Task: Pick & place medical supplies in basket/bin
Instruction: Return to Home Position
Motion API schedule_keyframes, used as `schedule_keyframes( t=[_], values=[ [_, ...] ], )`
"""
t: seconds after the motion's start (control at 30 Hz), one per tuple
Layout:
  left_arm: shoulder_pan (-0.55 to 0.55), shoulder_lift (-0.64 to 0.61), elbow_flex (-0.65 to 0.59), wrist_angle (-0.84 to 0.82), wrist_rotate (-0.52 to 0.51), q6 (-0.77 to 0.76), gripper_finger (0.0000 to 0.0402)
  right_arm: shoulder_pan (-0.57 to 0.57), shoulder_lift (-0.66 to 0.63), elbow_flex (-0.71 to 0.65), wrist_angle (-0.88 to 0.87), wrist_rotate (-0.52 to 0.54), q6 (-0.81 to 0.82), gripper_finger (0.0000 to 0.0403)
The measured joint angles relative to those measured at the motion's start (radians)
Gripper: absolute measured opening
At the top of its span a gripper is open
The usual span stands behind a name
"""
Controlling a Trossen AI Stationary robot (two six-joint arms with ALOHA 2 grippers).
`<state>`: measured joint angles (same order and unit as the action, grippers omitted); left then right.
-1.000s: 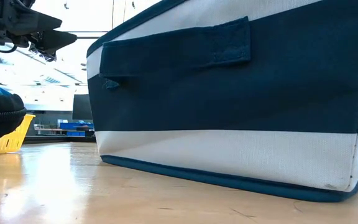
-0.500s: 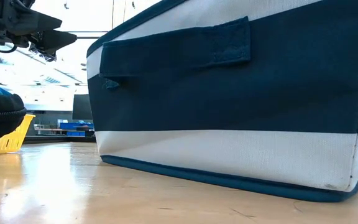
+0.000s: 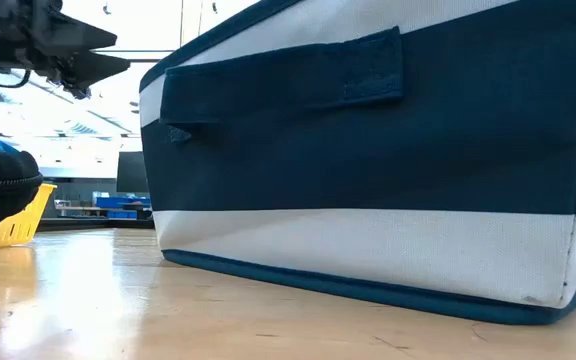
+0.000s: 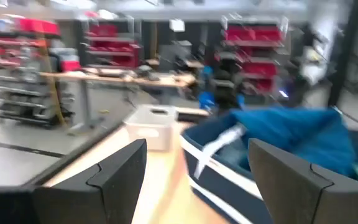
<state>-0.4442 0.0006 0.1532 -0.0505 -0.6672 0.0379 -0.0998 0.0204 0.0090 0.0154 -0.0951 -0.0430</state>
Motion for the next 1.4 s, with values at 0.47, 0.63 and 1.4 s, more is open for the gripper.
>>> schedule_keyframes(
  t=[0.47,0.63,1.4],
  values=[
    [0.007,0.001,-0.144,0.172,0.151,0.045,0.0286,0.000,0.030,0.000,0.001,0.000,0.001,0.0233],
    [0.087,0.001,-0.145,0.194,0.247,0.044,0.0286,0.000,0.047,0.000,0.001,0.000,0.001,0.0233],
    [0.538,0.001,-0.146,0.184,0.495,-0.096,0.0286,0.000,0.047,-0.001,0.003,-0.010,0.020,0.0233]
  ],
)
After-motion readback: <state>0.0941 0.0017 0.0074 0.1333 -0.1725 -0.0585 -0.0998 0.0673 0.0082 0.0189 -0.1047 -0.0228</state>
